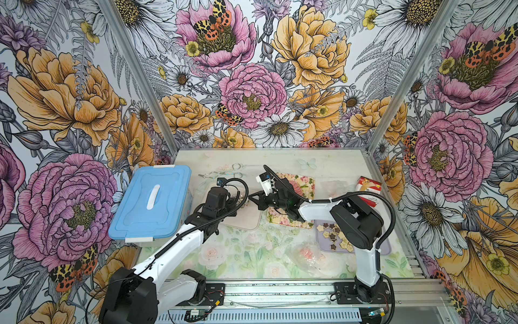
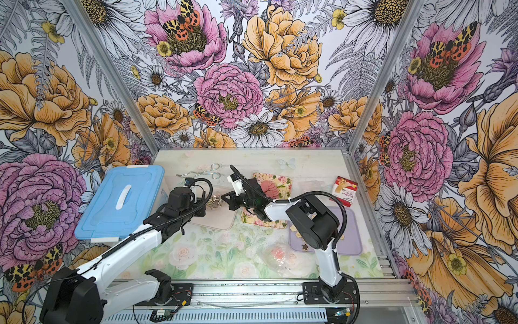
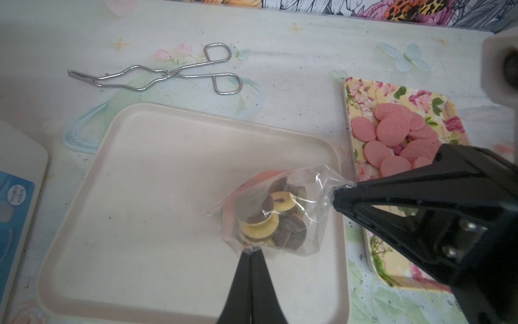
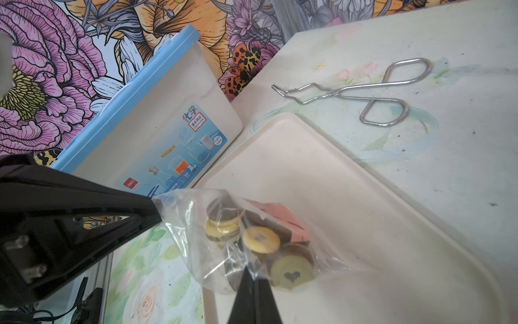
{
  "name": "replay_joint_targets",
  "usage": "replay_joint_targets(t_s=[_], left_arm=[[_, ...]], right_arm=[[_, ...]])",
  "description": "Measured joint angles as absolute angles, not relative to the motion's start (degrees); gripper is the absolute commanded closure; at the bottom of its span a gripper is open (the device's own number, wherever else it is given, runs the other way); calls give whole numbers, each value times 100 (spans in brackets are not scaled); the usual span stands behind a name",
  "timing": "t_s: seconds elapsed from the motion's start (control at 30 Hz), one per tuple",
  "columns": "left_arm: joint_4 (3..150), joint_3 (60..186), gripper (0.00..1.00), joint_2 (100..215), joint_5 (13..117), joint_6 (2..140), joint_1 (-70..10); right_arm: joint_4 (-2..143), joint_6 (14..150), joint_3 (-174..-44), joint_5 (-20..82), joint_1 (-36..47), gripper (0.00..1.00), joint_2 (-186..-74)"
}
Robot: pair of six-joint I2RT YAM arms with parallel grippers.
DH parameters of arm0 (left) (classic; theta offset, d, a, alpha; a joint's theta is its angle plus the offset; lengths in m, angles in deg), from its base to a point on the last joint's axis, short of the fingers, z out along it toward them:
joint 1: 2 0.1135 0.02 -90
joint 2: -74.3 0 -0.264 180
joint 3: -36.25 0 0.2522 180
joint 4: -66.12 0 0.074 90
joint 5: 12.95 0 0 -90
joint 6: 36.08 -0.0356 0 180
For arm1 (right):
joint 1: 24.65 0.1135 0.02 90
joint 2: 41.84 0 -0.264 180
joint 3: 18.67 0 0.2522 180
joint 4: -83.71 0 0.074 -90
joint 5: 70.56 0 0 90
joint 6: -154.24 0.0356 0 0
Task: Pour cookies out of the ziploc bag
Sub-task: 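Pour the cookies out of the ziploc bag onto the tray.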
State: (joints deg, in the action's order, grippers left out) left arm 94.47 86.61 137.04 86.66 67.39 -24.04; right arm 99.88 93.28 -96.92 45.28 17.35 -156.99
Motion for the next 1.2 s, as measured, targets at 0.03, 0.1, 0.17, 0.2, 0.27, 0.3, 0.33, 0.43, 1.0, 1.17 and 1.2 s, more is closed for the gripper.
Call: replay_joint_targets(t_s=[0.03, 0.1, 0.17, 0.2, 0.27, 0.3, 0.33, 0.43, 1.0, 1.17, 1.2], left_arm=[[9382, 8611, 100, 13687, 8729, 6739, -2358], [9277, 8508, 100, 13639, 8860, 6722, -2280], [9141, 8371, 100, 13538, 8987, 6698, -2216], [9087, 8314, 100, 13483, 9026, 6696, -2199], [8975, 8178, 100, 13289, 9112, 6693, -2195], [8947, 8137, 100, 13197, 9134, 6693, -2195], [8936, 8111, 100, 13103, 9169, 6693, -2197], [8785, 8047, 100, 12885, 9256, 6674, -2240], [8523, 7883, 100, 12607, 9297, 6564, -2363], [8407, 7890, 100, 12972, 9291, 6523, -2356], [8398, 7890, 100, 12994, 9289, 6512, -2350]], right_arm=[[9953, 9315, -9744, 4526, 1740, 100, -15713], [9884, 9308, -9875, 4566, 1746, 100, -15761], [9792, 9269, -10065, 4612, 1775, 100, -15852], [9752, 9254, -10124, 4625, 1777, 100, -15874], [9711, 9216, -10164, 4629, 1794, 100, -15887], [9702, 9201, -10164, 4625, 1810, 100, -15887], [9704, 9173, -10157, 4618, 1810, 100, -15887], [9864, 9120, -9963, 4555, 1829, 100, -15861], [9927, 8972, -9685, 4260, 1879, 100, -15496], [9711, 8858, -9829, 4284, 1879, 100, -15496], [9676, 8834, -9869, 4292, 1879, 100, -15496]])
